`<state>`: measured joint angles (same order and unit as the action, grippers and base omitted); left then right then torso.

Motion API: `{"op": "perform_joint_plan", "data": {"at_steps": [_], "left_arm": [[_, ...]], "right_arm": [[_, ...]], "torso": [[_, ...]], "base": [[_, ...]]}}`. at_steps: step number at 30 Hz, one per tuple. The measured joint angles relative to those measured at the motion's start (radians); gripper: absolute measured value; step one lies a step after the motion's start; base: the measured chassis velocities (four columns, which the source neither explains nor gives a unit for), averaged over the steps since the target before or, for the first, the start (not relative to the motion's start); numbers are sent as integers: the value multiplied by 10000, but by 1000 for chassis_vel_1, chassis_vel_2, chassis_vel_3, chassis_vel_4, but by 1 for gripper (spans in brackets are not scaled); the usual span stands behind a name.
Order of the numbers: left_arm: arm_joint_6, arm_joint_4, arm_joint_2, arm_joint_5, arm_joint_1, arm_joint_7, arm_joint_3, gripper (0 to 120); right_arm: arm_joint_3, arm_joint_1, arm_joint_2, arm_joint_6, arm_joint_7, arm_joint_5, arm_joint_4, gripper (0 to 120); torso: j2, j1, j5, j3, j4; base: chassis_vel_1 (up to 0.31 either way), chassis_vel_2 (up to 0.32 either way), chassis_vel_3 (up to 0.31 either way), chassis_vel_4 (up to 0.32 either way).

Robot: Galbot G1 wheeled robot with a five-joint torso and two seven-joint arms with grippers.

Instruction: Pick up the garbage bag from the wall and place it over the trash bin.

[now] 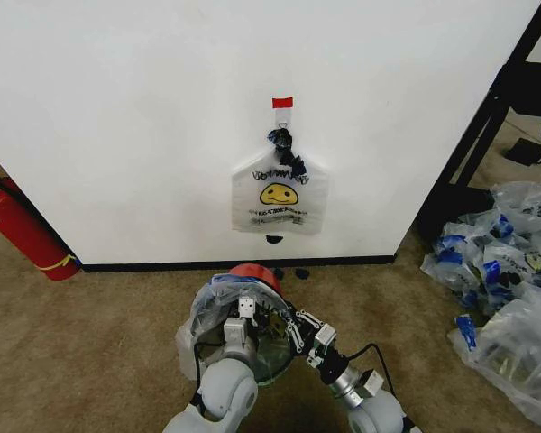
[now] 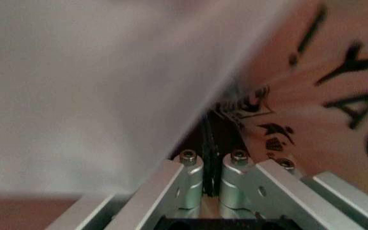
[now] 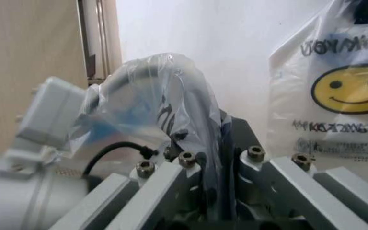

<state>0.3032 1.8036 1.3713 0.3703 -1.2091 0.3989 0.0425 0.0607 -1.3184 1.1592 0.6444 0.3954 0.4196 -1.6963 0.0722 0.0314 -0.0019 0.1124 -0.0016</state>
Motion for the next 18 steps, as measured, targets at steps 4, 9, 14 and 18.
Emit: {"op": "perform_joint_plan", "data": {"at_steps": [4, 9, 14, 18], "left_arm": [[57, -75, -204, -6, 163, 177, 254, 0], [118, -116, -371, -30, 37, 215, 367, 0], [76, -165, -274, -248, -277, -122, 224, 0], [30, -291, -159, -320, -251, -233, 132, 0]], "right_arm": [[69, -25, -16, 1, 27, 47, -4, 2], [109, 38, 3, -14, -26, 349, -105, 2], [36, 128, 65, -47, -240, 488, -254, 2], [24, 110, 91, -47, -222, 429, -277, 2]], "torso": [[0, 0, 0, 0, 0], [0, 0, 0, 0, 1], [0, 0, 0, 0, 1], [0, 0, 0, 0, 1]], "base": [[0, 0, 0, 0], [0, 0, 0, 0], [0, 0, 0, 0], [0, 0, 0, 0]]}}
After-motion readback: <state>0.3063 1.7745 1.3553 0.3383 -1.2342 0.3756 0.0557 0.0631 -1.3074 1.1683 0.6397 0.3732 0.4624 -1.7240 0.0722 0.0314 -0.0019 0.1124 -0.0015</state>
